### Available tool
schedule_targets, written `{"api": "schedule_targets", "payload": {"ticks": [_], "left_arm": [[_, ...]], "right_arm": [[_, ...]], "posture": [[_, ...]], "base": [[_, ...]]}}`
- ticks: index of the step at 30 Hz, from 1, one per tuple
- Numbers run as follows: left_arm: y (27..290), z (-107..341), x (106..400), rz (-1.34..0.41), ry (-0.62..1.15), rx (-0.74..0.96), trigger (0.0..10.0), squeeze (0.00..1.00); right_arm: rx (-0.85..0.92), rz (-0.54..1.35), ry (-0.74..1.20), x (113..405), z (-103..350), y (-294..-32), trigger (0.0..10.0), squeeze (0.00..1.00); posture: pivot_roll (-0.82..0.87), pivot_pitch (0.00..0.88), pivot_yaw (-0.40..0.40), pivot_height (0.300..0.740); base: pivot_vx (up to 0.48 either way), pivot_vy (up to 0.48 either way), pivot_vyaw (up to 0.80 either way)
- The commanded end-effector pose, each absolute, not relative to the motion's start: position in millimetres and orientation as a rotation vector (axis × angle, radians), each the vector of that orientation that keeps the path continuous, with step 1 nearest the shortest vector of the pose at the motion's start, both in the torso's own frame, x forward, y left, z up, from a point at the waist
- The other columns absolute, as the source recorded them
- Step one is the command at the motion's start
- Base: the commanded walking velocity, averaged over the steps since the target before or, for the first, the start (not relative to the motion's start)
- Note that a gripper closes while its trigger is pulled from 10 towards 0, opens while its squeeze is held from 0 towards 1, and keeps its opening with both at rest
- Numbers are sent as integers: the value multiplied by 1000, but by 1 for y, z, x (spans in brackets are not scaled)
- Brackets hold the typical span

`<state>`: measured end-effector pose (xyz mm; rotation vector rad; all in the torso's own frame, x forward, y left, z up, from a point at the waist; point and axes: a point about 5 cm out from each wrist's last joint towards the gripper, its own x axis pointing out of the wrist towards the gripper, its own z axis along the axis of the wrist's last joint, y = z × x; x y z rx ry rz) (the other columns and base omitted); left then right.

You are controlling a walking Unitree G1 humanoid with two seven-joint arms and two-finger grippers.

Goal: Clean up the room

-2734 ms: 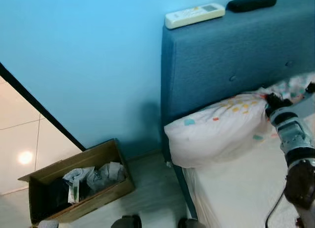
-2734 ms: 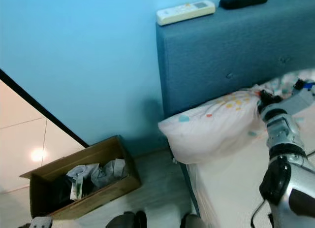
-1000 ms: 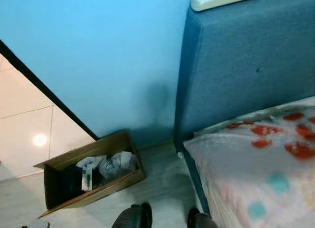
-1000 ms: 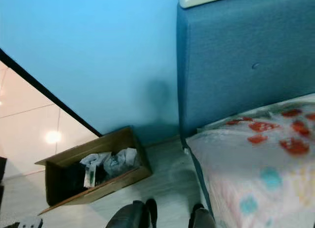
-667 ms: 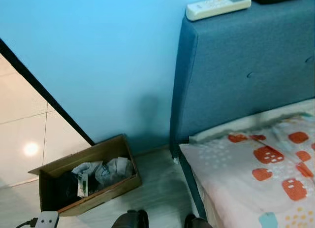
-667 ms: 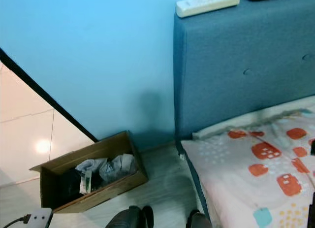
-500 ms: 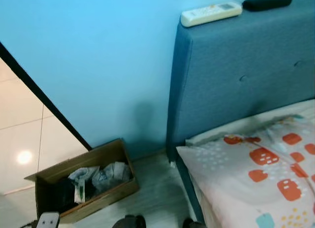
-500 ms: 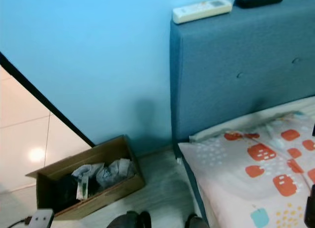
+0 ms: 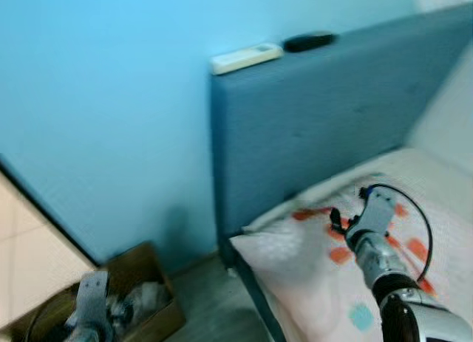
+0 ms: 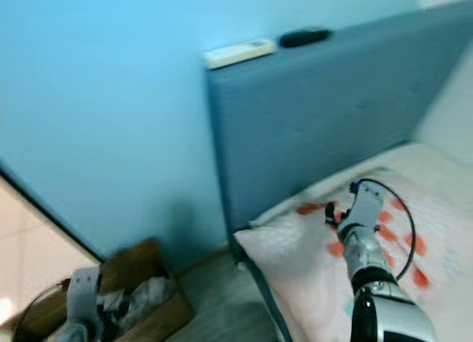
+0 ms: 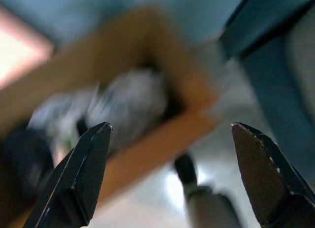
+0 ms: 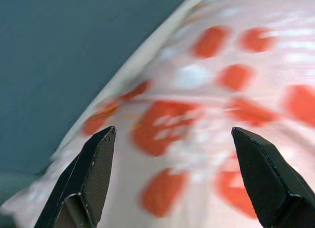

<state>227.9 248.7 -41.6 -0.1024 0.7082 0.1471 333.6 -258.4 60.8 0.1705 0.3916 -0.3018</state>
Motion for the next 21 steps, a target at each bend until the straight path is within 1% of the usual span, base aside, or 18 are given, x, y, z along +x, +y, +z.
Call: {"api": "schedule_targets", "payload": {"ticks": [1, 6, 11, 14, 21], "left_arm": [[243, -48, 222, 168, 738, -143, 10000, 0], [235, -44, 232, 171, 713, -171, 10000, 0], [226, -43, 238, 160, 700, -183, 10000, 0], [224, -42, 240, 160, 700, -187, 10000, 0], [226, -49, 230, 176, 741, -176, 10000, 0]], "right_arm": [[152, -274, 402, 333, 57, -251, 10000, 0], [110, -213, 392, 335, 58, -242, 10000, 0], [73, -191, 383, 337, 59, -238, 10000, 0], [95, -180, 375, 338, 61, -237, 10000, 0], [102, -230, 402, 336, 59, -244, 10000, 0]], "posture": [[106, 19, 11, 740], [95, 4, 2, 740], [83, 0, -13, 740], [84, 0, -17, 740], [74, 0, -23, 715]], "base": [[0, 0, -688], [0, 0, -631], [0, 0, 0], [0, 0, 0], [0, 0, 0]]}}
